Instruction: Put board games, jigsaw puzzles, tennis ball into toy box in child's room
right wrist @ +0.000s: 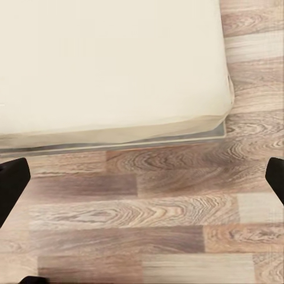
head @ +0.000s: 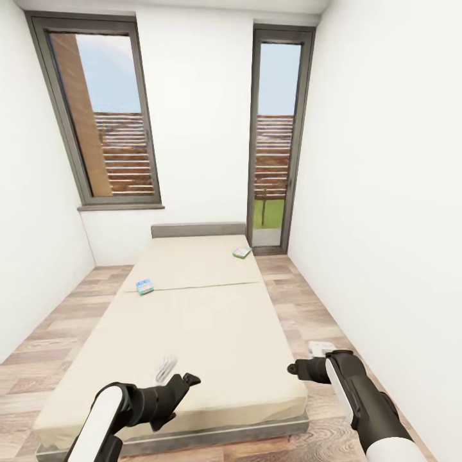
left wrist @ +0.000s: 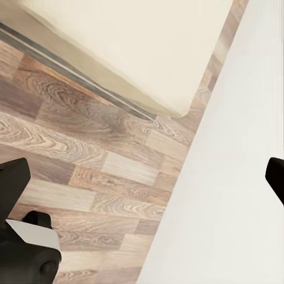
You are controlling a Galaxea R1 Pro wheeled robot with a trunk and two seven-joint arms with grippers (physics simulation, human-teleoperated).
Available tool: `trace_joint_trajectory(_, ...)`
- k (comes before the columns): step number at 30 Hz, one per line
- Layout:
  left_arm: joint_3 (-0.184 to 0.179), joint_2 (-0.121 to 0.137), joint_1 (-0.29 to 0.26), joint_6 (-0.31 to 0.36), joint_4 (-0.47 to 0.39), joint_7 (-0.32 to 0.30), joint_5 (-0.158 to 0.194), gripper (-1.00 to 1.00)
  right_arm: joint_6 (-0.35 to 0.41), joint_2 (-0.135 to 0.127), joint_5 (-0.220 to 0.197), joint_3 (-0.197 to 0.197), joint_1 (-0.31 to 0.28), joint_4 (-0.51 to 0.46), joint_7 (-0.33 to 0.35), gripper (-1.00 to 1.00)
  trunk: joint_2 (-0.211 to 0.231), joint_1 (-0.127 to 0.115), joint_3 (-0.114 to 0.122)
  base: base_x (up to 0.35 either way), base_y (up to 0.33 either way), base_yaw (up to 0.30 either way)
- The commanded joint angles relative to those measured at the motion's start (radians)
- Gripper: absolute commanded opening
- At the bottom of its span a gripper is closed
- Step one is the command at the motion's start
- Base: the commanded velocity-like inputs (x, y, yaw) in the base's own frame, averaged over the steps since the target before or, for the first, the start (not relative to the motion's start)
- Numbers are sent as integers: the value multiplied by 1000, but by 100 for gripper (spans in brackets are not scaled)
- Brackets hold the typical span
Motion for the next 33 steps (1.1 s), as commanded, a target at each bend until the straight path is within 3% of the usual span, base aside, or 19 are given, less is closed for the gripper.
trace_joint_trajectory(1, 0, 0, -1, 1, -1, 10, 9, 100, 4, 0, 1, -1, -1, -1, 4, 100, 6, -4, 2, 0, 0, 0)
trace_joint_trajectory(6, 9, 2, -14, 1, -4, -10, 9, 100, 5, -1, 1, 2, -1, -2, 49, 100, 41, -23, 17, 0, 0, 0)
trace_joint_trajectory(11, 39, 4, -34, 1, -2, -29, 10, 100, 6, -2, 2, 10, -1, -5, 101, 100, 76, -42, 33, 0, 0, 0)
trace_joint_trajectory(33, 112, 4, -47, -5, 4, -45, 13, 100, 8, -6, 5, 16, -1, -7, 140, 100, 230, -126, 102, 0, 0, 0)
